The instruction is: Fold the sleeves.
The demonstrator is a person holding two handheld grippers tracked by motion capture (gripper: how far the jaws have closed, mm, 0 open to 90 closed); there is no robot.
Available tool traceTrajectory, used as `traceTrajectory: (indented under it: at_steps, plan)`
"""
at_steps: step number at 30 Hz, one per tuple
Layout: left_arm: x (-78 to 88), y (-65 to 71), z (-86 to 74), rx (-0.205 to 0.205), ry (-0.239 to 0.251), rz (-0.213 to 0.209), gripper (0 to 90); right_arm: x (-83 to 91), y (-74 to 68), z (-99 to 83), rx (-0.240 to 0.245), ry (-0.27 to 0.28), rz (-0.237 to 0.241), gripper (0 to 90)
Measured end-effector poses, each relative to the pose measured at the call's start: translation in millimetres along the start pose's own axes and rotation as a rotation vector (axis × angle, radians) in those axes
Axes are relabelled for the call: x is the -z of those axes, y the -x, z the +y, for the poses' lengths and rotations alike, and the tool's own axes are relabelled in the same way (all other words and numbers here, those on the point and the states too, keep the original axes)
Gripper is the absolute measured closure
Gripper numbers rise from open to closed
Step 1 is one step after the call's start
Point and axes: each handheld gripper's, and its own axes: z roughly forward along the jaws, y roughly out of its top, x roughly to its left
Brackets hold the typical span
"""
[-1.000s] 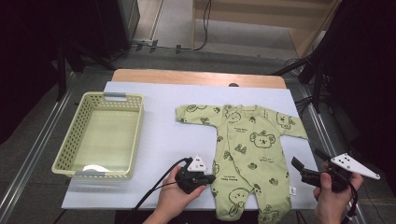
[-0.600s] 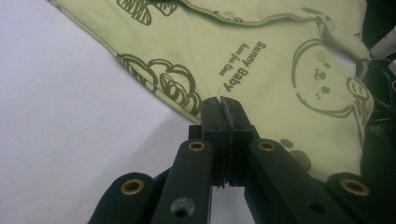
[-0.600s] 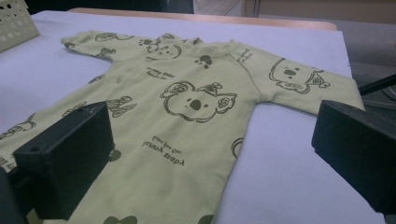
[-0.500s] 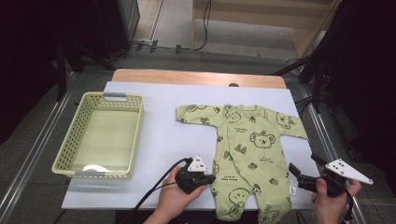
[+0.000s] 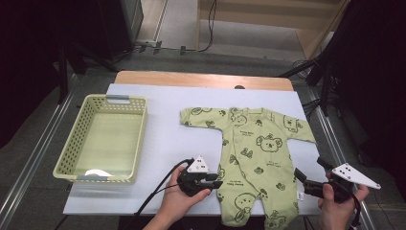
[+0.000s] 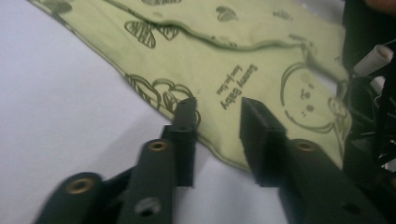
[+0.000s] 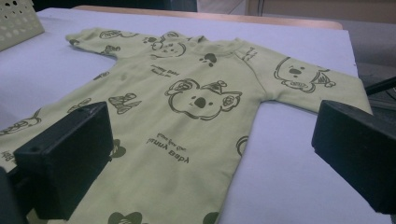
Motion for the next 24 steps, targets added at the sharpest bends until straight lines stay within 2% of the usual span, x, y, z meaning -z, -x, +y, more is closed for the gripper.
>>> traceTrajectory:
  at_steps: [3, 7, 9, 14, 15, 17, 18, 24]
  plan:
    - [3.5, -2.9, 8.6, -0.008, 0.009, 0.019, 52.6, 1.7, 1.2, -0.5, -0.036, 0.019, 0.032, 0.0]
    - [9.5, -11.0, 23.0, -0.005, 0.054, 0.056, 40.4, 2.2, 0.4, -0.3, -0.021, 0.013, 0.029, 0.0]
    - [11.4, -17.6, 29.7, 0.006, 0.071, 0.061, 33.3, 2.8, 1.0, -0.6, -0.022, 0.015, 0.025, 0.0]
    - [12.5, -32.2, 45.6, 0.013, 0.081, 0.084, 10.0, 3.7, 1.2, -0.8, -0.030, 0.015, 0.027, 0.0]
    - [12.3, -34.4, 47.8, 0.017, 0.081, 0.077, 7.3, 3.4, 1.0, -0.6, -0.023, 0.018, 0.029, 0.0]
    - [10.7, -39.8, 53.0, 0.020, 0.079, 0.101, 0.0, 3.1, 0.4, -0.6, -0.018, 0.016, 0.033, 0.0]
    - [9.8, -43.9, 55.7, 0.023, 0.086, 0.094, 0.0, 3.1, -0.1, -0.6, -0.022, 0.014, 0.038, 0.0]
    - [4.2, -60.6, 66.0, 0.041, 0.089, 0.149, 0.0, 2.6, 0.4, -0.8, -0.025, 0.013, 0.040, 0.0]
